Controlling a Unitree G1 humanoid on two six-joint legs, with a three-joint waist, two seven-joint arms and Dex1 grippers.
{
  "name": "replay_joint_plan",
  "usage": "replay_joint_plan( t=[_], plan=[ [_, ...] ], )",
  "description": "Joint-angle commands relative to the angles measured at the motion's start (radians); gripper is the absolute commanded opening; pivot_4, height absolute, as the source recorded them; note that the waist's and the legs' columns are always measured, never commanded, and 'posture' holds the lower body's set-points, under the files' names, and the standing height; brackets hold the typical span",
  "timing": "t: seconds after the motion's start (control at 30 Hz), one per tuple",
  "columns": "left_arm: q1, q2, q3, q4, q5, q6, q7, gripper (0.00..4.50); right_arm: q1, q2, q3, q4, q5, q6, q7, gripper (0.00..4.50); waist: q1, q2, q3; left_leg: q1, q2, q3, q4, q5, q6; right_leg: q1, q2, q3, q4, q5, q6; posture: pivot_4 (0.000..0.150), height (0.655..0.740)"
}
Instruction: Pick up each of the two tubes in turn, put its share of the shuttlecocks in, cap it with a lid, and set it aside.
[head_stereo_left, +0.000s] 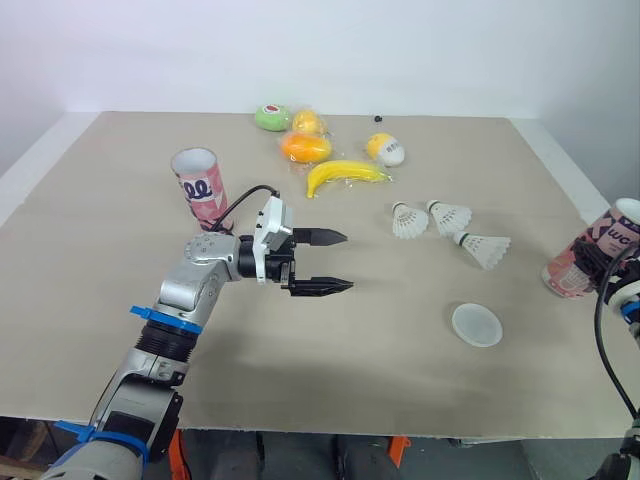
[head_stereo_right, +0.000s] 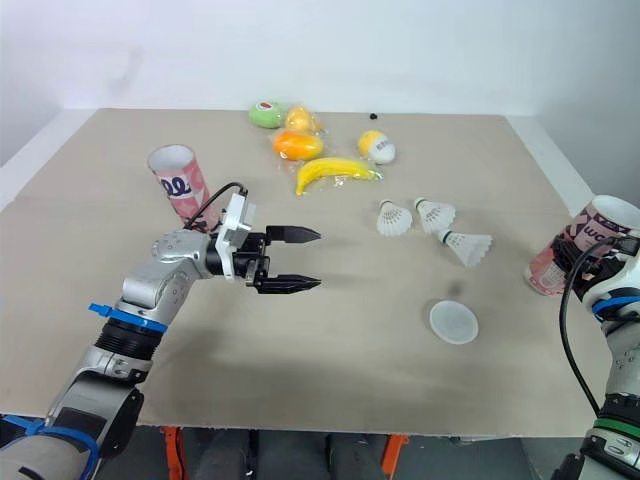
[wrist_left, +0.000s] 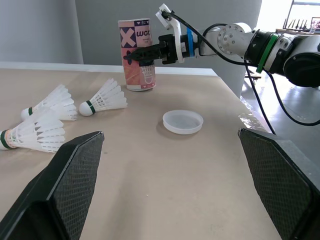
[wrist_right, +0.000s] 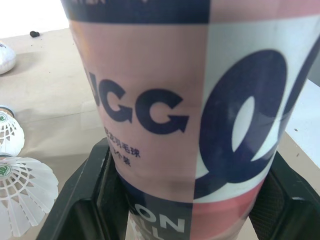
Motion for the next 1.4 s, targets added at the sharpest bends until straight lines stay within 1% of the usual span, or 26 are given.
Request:
replay_joint_plan(
  t=[0.03,0.07,0.27,0.37,0.5,0.73,0.87,0.97,1.03,1.1,1.17,1.2,1.23,1.3,1.4],
  plan=[
    [-0.014,-0.007,0.032,-0.034,-0.023,0.012,0.021,4.50,0.021,-0.003,-0.016,-0.001,0.037,0.022,0.026,4.17,0.000,0.000,0.000,0.000,0.000,0.000,0.000,0.000,0.000,0.000,0.000,0.000,0.000,0.000,0.000,0.150,0.7400],
    [-0.016,-0.009,0.035,-0.036,-0.028,0.017,0.026,4.50,0.027,-0.005,-0.013,-0.011,0.037,0.024,0.028,4.37,0.000,0.000,0.000,0.001,0.000,0.000,0.000,0.000,0.000,0.001,0.000,0.000,0.000,0.000,0.000,0.150,0.7400],
    [-0.023,-0.053,0.064,-0.039,-0.050,-0.008,0.066,4.50,0.070,-0.019,0.005,-0.029,0.033,0.064,0.041,4.37,0.001,0.000,0.000,0.002,-0.001,0.000,0.000,0.000,0.000,0.002,0.000,0.001,0.000,-0.001,0.001,0.150,0.7400],
    [-0.030,-0.080,0.084,-0.056,-0.091,0.020,0.076,4.50,0.102,-0.026,0.012,-0.059,0.029,0.077,0.054,4.37,0.001,0.000,0.000,0.002,-0.001,0.000,0.000,0.000,0.000,0.002,0.000,0.001,0.000,-0.001,0.001,0.150,0.7400],
    [-0.044,-0.087,0.095,-0.083,-0.146,0.084,0.076,4.50,0.149,-0.037,0.033,-0.099,0.017,0.100,0.070,4.37,0.001,0.000,0.000,0.002,-0.001,0.000,-0.001,0.000,0.000,0.002,0.000,0.001,0.000,-0.001,0.001,0.150,0.7400],
    [-0.062,-0.091,0.111,-0.115,-0.191,0.150,0.094,4.50,0.210,-0.048,0.039,-0.124,0.014,0.118,0.095,4.37,0.001,0.000,0.000,0.003,-0.001,0.000,-0.001,0.000,0.000,0.004,0.000,0.001,0.000,-0.001,0.002,0.150,0.7400],
    [-0.070,-0.089,0.113,-0.125,-0.198,0.163,0.094,4.50,0.307,-0.065,0.031,-0.172,0.029,0.145,0.166,4.37,0.001,0.000,0.000,0.004,-0.002,-0.001,-0.001,0.000,0.000,0.004,-0.001,0.002,0.000,-0.002,0.002,0.150,0.7400],
    [-0.066,-0.075,0.113,-0.129,-0.192,0.166,0.090,4.50,0.410,-0.082,-0.002,-0.209,0.030,0.159,0.210,4.37,0.002,0.000,0.000,0.004,-0.003,-0.002,-0.001,0.000,0.000,0.006,-0.001,0.002,-0.001,-0.003,0.002,0.150,0.7400],
    [-0.050,-0.048,0.114,-0.142,-0.188,0.178,0.089,4.50,0.479,-0.077,-0.057,-0.290,0.084,0.180,0.257,4.37,0.003,0.000,0.000,0.004,-0.005,-0.003,-0.001,0.000,0.000,0.008,-0.001,0.002,-0.001,-0.004,0.003,0.150,0.7400],
    [-0.017,-0.015,0.110,-0.159,-0.173,0.180,0.091,4.50,0.535,-0.058,-0.089,-0.437,0.161,0.199,0.308,4.37,0.002,0.000,0.000,0.004,-0.005,-0.004,-0.002,0.000,0.000,0.008,-0.001,0.002,-0.002,-0.005,0.003,0.150,0.7400],
    [0.031,0.012,0.116,-0.185,-0.164,0.189,0.124,4.50,0.581,-0.045,-0.087,-0.598,0.224,0.217,0.341,4.37,-0.009,0.002,-0.001,0.005,-0.006,-0.004,-0.002,-0.001,0.001,0.009,-0.001,0.004,-0.002,-0.005,0.003,0.150,0.7400],
    [0.073,0.025,0.134,-0.205,-0.149,0.186,0.170,4.50,0.583,-0.043,-0.062,-0.694,0.257,0.225,0.343,4.37,-0.021,0.001,0.000,0.006,-0.006,-0.003,-0.002,-0.001,0.001,0.009,-0.001,0.005,-0.002,-0.005,0.003,0.150,0.7400],
    [0.109,0.037,0.157,-0.227,-0.148,0.198,0.213,4.50,0.570,-0.042,-0.038,-0.771,0.290,0.239,0.334,4.37,-0.021,0.001,0.000,0.007,-0.006,-0.003,-0.002,-0.001,0.001,0.010,-0.001,0.005,-0.002,-0.004,0.004,0.150,0.7400],
    [0.176,0.063,0.199,-0.274,-0.154,0.227,0.275,4.50,0.504,-0.030,0.031,-0.868,0.344,0.264,0.297,4.37,-0.027,0.000,0.000,0.008,-0.006,-0.003,-0.001,-0.001,0.001,0.011,-0.001,0.006,-0.002,-0.004,0.004,0.150,0.7400],
    [0.267,0.095,0.247,-0.340,-0.162,0.259,0.352,4.50,0.385,-0.007,0.173,-0.920,0.357,0.279,0.259,4.37,-0.036,-0.003,0.002,0.010,-0.006,-0.004,-0.002,-0.001,0.001,0.011,0.000,0.008,-0.002,-0.003,0.001,0.150,0.7400]
  ],
)
